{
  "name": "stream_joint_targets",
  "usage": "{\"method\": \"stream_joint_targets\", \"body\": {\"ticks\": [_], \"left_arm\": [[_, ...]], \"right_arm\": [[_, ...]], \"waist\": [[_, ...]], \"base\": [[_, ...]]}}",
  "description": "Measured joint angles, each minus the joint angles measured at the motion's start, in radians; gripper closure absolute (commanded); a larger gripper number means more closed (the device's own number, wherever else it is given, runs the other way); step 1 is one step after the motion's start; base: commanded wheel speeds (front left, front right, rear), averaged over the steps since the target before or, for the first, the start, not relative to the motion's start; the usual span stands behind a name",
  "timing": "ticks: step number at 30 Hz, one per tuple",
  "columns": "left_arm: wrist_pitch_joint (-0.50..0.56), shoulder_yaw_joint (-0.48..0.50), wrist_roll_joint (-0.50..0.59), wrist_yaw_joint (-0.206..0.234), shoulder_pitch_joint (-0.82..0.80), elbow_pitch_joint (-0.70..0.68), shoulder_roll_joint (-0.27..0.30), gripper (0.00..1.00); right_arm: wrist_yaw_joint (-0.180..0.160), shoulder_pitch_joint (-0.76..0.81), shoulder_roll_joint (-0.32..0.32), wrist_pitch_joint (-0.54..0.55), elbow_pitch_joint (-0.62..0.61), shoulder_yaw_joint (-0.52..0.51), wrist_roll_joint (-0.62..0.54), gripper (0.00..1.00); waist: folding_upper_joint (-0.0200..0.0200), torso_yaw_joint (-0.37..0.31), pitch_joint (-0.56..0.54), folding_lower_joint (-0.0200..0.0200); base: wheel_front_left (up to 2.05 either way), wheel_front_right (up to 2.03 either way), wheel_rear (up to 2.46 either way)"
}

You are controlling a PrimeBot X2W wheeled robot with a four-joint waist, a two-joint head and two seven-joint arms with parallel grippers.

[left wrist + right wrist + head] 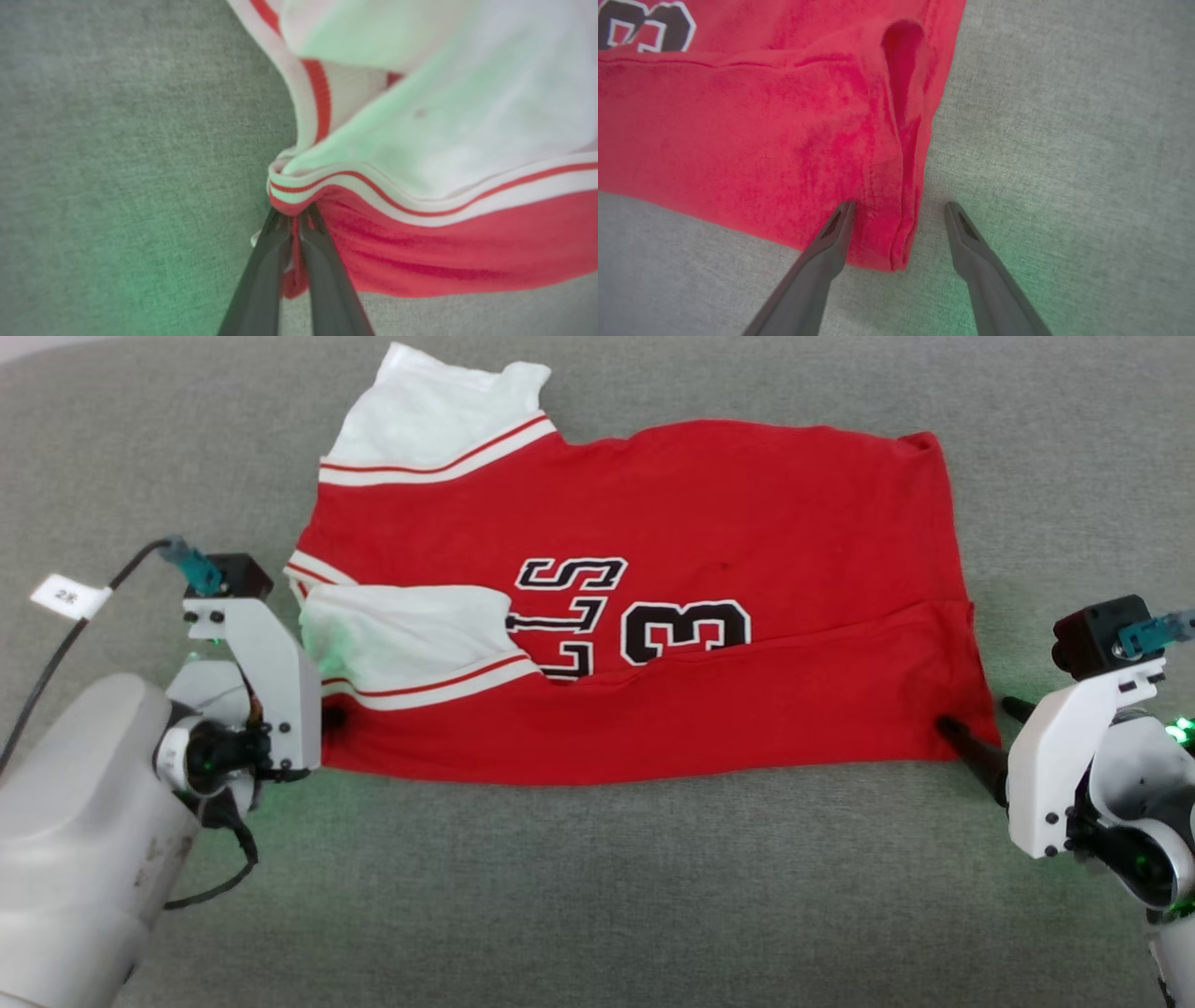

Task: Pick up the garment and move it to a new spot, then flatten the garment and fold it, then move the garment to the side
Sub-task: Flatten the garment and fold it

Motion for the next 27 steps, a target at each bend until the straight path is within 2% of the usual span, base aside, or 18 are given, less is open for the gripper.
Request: {"method": "stream_joint_targets", "body": {"ticks": [1,2,3,9,16,22,27], "left_arm": [[-0.005,0.0,0.0,-0.003,-0.003,0.006,-0.005,1.0],[-0.008,-0.001,0.0,-0.004,-0.008,0.012,-0.011,1.0],[-0.011,-0.001,0.0,-0.008,-0.011,0.019,-0.016,1.0],[-0.036,0.0,-0.005,-0.029,-0.017,0.053,-0.035,1.0],[-0.044,-0.003,-0.009,-0.038,-0.015,0.077,-0.043,1.0],[-0.028,-0.009,-0.018,-0.033,0.017,0.059,-0.04,1.0],[-0.001,-0.019,-0.028,-0.011,0.072,0.007,-0.021,1.0]], "right_arm": [[0.0,-0.009,-0.001,0.01,0.015,0.006,0.0,0.0],[0.0,-0.019,-0.004,0.019,0.027,0.012,0.0,0.78],[0.0,-0.028,-0.007,0.023,0.038,0.015,-0.003,1.0],[0.0,-0.05,-0.014,0.042,0.07,0.023,-0.002,1.0],[0.0,-0.033,-0.053,0.075,0.064,0.011,0.021,1.0],[0.0,0.028,-0.08,0.114,0.02,-0.001,0.034,1.0],[0.0,0.099,-0.092,0.146,-0.039,-0.02,0.049,1.0]], "waist": [[0.0,0.004,0.002,-0.0001],[0.0,0.008,0.005,-0.0001],[0.0,0.011,0.006,0.0],[0.0,0.024,-0.001,0.0],[0.0,0.032,-0.04,0.0],[0.0,0.038,-0.087,0.0],[0.0,0.041,-0.127,0.0]], "base": [[0.0,0.0,0.0],[0.0,0.0,0.0],[0.0,0.0,0.0],[0.0,0.0,0.0],[0.0,0.0,0.0],[0.0,0.0,0.0],[0.0,0.0,0.0]]}}
